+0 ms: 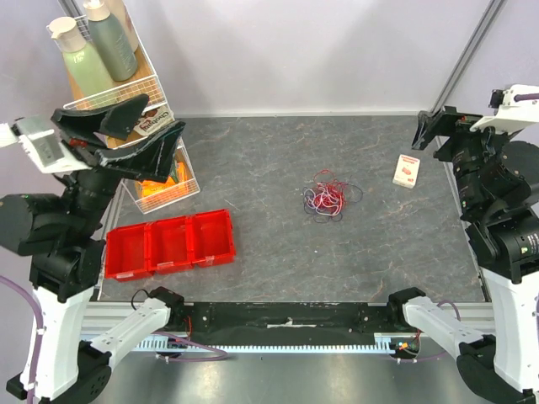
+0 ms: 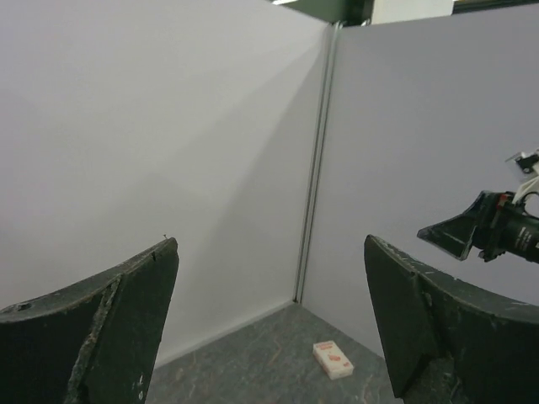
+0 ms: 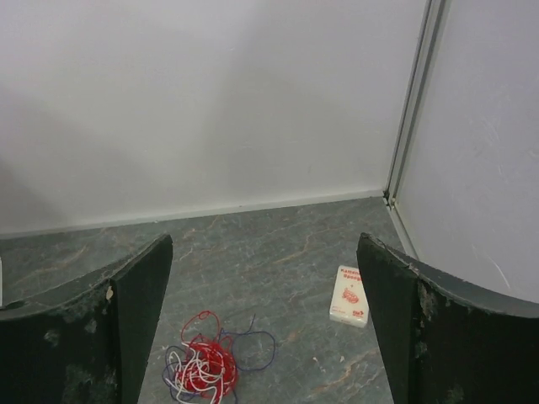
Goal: Untangle the cables
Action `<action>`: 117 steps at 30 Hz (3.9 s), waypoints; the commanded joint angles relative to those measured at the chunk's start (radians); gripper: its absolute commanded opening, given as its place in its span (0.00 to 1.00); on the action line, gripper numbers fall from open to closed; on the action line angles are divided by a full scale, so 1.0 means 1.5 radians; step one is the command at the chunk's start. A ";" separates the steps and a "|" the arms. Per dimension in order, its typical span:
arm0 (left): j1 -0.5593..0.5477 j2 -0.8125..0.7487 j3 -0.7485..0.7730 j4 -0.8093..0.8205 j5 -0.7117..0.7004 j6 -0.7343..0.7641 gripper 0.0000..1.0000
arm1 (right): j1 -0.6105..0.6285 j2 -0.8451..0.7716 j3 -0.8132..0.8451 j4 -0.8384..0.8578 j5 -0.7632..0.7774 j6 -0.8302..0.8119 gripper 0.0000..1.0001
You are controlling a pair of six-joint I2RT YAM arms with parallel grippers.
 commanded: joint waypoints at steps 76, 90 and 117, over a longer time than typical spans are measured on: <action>-0.109 0.622 -0.158 -0.220 -0.038 -0.186 0.65 | 0.240 0.225 -0.725 0.512 -0.435 0.186 0.04; -0.109 0.707 -0.170 -0.125 0.098 -0.110 0.62 | 0.240 0.222 -0.734 0.532 -0.444 0.178 0.06; -0.188 0.268 -0.284 0.014 0.118 0.058 0.02 | 0.240 0.082 -0.645 0.436 -0.359 0.293 0.89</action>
